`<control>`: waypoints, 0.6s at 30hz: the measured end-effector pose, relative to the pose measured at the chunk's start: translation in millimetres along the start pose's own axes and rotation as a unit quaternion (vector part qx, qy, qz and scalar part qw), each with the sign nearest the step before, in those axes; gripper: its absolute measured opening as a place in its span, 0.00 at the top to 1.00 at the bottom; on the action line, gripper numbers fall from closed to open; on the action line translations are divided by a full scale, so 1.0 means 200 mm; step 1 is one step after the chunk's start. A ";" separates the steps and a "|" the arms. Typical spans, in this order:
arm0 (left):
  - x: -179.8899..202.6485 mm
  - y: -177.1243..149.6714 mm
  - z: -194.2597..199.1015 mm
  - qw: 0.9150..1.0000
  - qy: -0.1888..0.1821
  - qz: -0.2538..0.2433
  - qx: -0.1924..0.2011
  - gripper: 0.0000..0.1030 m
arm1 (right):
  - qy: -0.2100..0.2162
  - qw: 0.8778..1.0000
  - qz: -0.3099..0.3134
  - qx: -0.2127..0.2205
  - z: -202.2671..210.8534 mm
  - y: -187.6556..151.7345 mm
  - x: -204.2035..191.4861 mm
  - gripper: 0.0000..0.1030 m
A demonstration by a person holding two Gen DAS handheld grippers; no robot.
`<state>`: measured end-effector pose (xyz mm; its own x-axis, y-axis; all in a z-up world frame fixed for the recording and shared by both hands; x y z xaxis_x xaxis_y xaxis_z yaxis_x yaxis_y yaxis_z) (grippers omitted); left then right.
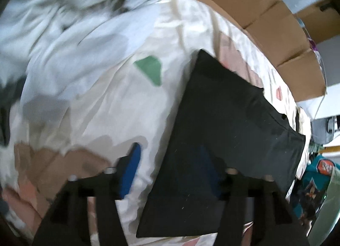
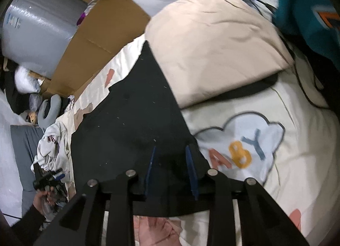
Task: Fold clothes
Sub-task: 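Open both grippers to release the folded side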
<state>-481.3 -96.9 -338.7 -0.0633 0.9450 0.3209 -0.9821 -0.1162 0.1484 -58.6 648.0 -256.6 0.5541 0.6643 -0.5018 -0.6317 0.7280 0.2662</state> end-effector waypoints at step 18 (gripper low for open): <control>0.27 0.31 -0.15 0.989 0.033 -0.140 -0.043 0.41 | -0.025 0.996 0.085 -0.015 -0.11 0.17 -0.22 0.67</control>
<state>-551.5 -44.3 -340.9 0.2037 0.9550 0.2158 -0.9743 0.1760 0.1408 -116.3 640.5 -244.2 0.4647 0.7853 -0.4092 -0.7335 0.6002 0.3190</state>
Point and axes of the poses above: each gripper's, at about its wrist camera, not at the fingertips, and z roughly against the way its jaws point, x to its right, y to its top, the point moved 5 cm from there along -z, roughly the way its jaws point, and after that the axes turned 4 degrees about y, right-handed, at the moved point
